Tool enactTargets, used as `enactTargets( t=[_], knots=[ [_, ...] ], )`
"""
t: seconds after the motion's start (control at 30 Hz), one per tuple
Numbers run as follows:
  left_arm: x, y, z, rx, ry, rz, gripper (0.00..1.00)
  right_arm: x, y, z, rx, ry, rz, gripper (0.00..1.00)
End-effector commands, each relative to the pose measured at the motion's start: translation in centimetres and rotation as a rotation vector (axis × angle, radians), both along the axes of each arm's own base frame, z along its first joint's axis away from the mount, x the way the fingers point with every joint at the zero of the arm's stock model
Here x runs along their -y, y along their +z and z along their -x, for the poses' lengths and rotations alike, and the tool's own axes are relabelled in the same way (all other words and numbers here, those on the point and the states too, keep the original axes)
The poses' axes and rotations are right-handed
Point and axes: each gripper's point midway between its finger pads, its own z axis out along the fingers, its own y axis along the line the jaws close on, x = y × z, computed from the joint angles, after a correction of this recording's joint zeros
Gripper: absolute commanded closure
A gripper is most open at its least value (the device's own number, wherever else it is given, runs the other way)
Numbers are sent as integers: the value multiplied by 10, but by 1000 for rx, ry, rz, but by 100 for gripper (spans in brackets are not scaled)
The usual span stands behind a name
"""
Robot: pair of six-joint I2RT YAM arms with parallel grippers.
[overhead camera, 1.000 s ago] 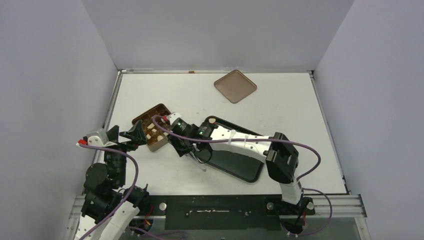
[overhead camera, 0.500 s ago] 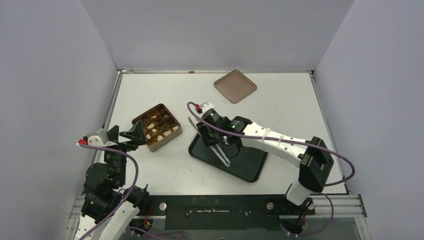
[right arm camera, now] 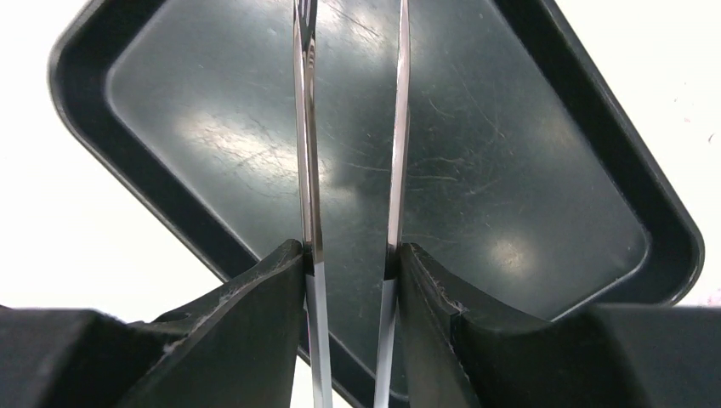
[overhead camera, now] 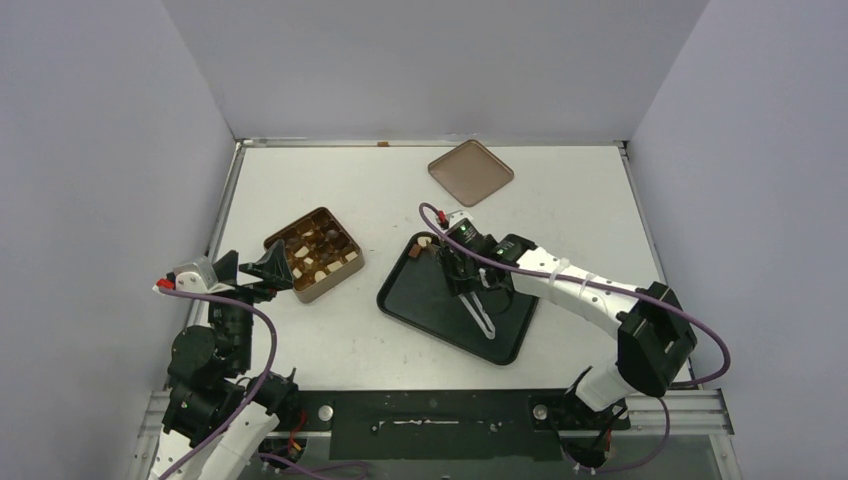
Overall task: Pack the chocolate
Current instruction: Pick up the fake chocolate from the plate.
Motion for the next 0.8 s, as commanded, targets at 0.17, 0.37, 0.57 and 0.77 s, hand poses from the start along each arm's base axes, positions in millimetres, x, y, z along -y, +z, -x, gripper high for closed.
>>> enactTargets(
  t=[0.17, 0.37, 0.57, 0.77],
  knots=[
    [3, 9, 0, 26, -14, -5, 3, 6, 2, -14, 3, -3, -76, 59],
    [2, 10, 0, 27, -13, -4, 3, 4, -7, -15, -16, 12, -82, 58],
    [2, 9, 0, 26, -12, -4, 3, 3, -11, -20, -23, 13, -86, 58],
    [2, 10, 0, 27, -12, -4, 3, 1, -15, -25, -29, 15, -80, 58]
  ],
)
